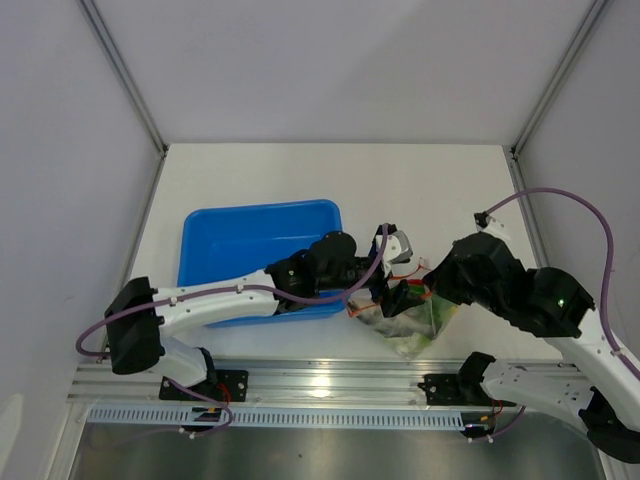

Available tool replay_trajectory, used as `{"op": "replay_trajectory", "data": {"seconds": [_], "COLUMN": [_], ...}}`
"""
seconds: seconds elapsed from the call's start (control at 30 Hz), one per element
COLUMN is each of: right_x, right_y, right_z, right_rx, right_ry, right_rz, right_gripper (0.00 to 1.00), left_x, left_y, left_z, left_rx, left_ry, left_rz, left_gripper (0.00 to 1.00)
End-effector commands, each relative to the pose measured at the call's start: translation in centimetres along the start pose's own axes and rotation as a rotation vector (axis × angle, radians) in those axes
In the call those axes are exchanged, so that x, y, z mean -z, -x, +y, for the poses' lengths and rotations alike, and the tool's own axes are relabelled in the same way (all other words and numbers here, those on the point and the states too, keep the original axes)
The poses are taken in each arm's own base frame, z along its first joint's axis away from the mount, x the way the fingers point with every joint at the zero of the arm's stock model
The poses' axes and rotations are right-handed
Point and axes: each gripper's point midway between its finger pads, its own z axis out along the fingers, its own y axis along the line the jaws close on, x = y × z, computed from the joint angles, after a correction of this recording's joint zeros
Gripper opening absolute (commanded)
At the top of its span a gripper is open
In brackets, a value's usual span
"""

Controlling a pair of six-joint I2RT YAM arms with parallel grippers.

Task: Place the food in the zip-top bag and seal the zipper
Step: Adjust the zipper food storage bag at the center of the board.

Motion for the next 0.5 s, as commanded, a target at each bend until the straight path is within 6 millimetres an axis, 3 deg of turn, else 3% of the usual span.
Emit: {"op": "replay_trajectory", "data": {"seconds": [0.0,0.07,0.2,0.47], "right_x": [0.7,0.9,1.0,0.7], "right_y": [1.3,1.3,1.4,1.3], "right_z": [1.2,1.3,1.5,1.6], "right_rx": [-0.057,-0.061,-0.058,-0.046], "right_ry": [0.064,0.073,0.085,0.087], "right_rz": [-0.055,-0.054,-0.055,-0.054], "right_gripper": [0.0,0.0,0.0,0.0], "left_x": [-0.2,-0.4,-1.8,-2.9], "left_y": [1.2,1.2,-1.0,-1.9], "left_z": [1.7,1.8,2.1,1.2], "left_rx": [-0.009,-0.008,0.014,0.029], "left_ry": [0.097,0.102,0.1,0.021], "left_rz": [-0.076,-0.072,0.014,0.026], "left_gripper": [1.0,0.99,0.99,1.0]}}
